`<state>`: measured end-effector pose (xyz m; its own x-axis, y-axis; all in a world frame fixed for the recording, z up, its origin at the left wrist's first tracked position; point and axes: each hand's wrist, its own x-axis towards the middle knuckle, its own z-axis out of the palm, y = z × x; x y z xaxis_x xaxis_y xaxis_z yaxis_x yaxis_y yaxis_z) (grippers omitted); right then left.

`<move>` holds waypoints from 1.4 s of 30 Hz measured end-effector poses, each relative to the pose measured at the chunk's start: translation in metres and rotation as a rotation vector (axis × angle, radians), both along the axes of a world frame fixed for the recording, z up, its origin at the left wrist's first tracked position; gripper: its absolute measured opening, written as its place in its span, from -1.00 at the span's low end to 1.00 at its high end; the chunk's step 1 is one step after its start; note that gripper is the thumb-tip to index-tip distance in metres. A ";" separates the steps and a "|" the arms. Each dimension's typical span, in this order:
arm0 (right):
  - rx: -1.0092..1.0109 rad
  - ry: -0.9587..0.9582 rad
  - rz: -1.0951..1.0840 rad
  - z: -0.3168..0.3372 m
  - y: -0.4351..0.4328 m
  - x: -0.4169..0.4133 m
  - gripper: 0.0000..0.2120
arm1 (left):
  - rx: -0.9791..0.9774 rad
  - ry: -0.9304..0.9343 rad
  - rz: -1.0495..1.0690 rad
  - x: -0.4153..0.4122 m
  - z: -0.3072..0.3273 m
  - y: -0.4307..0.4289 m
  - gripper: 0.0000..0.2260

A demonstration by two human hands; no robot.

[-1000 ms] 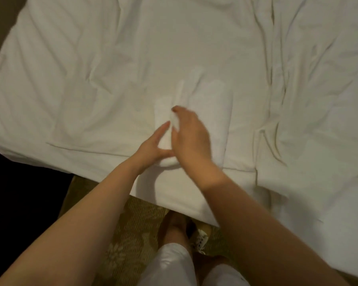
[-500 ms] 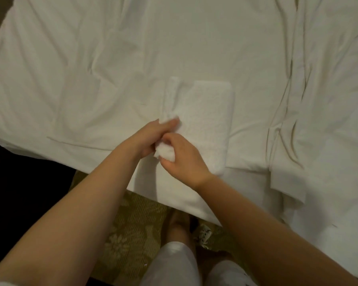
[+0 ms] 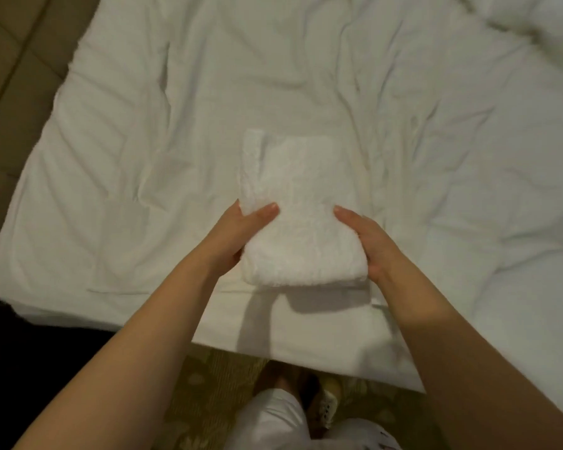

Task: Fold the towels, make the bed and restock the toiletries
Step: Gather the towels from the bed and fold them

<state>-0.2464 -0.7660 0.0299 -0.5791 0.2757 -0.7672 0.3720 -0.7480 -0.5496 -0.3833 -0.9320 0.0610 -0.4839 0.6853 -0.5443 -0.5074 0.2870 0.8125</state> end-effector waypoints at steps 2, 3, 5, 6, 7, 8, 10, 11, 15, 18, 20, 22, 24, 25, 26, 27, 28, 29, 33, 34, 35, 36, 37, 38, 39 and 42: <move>0.197 0.007 -0.045 0.036 0.021 0.016 -0.20 | 0.050 -0.027 -0.160 0.007 0.025 0.019 -0.27; 0.277 0.002 -0.071 0.055 0.031 0.028 -0.24 | 0.075 -0.042 -0.222 0.014 0.035 0.031 -0.21; 0.397 -0.023 -0.129 0.087 0.051 0.059 -0.44 | 0.114 -0.033 -0.300 0.036 0.051 0.060 -0.14; 0.460 -0.042 -0.150 0.103 0.060 0.078 -0.52 | 0.131 -0.005 -0.323 0.051 0.058 0.077 -0.14; 0.527 -0.065 -0.169 0.115 0.069 0.099 -0.53 | 0.150 0.034 -0.342 0.068 0.066 0.093 -0.17; 0.588 -0.086 -0.190 0.127 0.077 0.122 -0.50 | 0.172 0.073 -0.356 0.087 0.074 0.110 -0.25; 0.676 -0.121 -0.258 0.148 0.090 0.175 -0.42 | 0.202 0.122 -0.389 0.130 0.091 0.141 -0.38; 0.713 -0.138 -0.285 0.155 0.095 0.202 -0.37 | 0.204 0.140 -0.412 0.154 0.099 0.155 -0.39; 0.811 -0.227 -0.355 0.167 0.107 0.322 -0.14 | 0.175 0.181 -0.509 0.263 0.121 0.204 -0.35; 0.803 -0.210 -0.505 0.164 0.113 0.425 -0.19 | 0.158 0.172 -0.539 0.360 0.128 0.238 -0.56; 0.795 -0.208 -0.593 0.165 0.118 0.495 -0.25 | 0.152 0.168 -0.514 0.431 0.132 0.258 -0.61; 0.781 -0.223 -0.685 0.171 0.125 0.565 -0.27 | 0.150 0.138 -0.528 0.502 0.139 0.278 -0.64; 0.751 -0.241 -0.753 0.180 0.135 0.630 -0.26 | 0.155 0.058 -0.613 0.564 0.152 0.295 -0.66; 0.722 -0.233 -0.781 0.186 0.142 0.660 -0.26 | 0.155 0.014 -0.660 0.589 0.158 0.305 -0.67; 0.691 -0.206 -0.808 0.191 0.150 0.686 -0.28 | 0.149 -0.022 -0.698 0.609 0.164 0.316 -0.67; 0.662 -0.170 -0.830 0.196 0.160 0.710 -0.31 | 0.145 -0.050 -0.721 0.626 0.168 0.330 -0.63; 0.643 -0.151 -0.840 0.200 0.171 0.730 -0.34 | 0.145 -0.076 -0.735 0.640 0.171 0.346 -0.57; 0.638 -0.153 -0.841 0.200 0.185 0.747 -0.35 | 0.143 -0.088 -0.742 0.654 0.171 0.363 -0.51; 0.671 -0.253 -0.852 0.183 0.254 0.789 -0.27 | 0.137 -0.056 -0.760 0.711 0.159 0.430 -0.47; 0.669 -0.286 -0.845 0.177 0.274 0.797 -0.24 | 0.140 -0.057 -0.786 0.724 0.152 0.447 -0.52; 0.668 -0.315 -0.824 0.172 0.296 0.805 -0.22 | 0.148 -0.057 -0.823 0.736 0.146 0.466 -0.56; 0.678 -0.340 -0.788 0.170 0.319 0.816 -0.22 | 0.154 -0.058 -0.853 0.747 0.142 0.487 -0.57; 0.706 -0.357 -0.750 0.167 0.343 0.827 -0.23 | 0.148 -0.053 -0.875 0.757 0.136 0.509 -0.55; 0.731 -0.376 -0.714 0.167 0.376 0.843 -0.26 | 0.145 -0.059 -0.883 0.771 0.129 0.540 -0.52; 0.735 -0.390 -0.687 0.167 0.403 0.857 -0.29 | 0.136 -0.061 -0.882 0.782 0.124 0.564 -0.46; 0.730 -0.382 -0.691 0.185 0.482 0.897 -0.40 | 0.112 -0.076 -0.799 0.820 0.119 0.639 -0.32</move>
<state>0.6503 -0.2840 0.2145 0.1215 0.9162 -0.3818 0.2362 -0.4003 -0.8854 0.4368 -0.2927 0.1798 0.2108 0.8608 -0.4633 -0.2389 0.5049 0.8295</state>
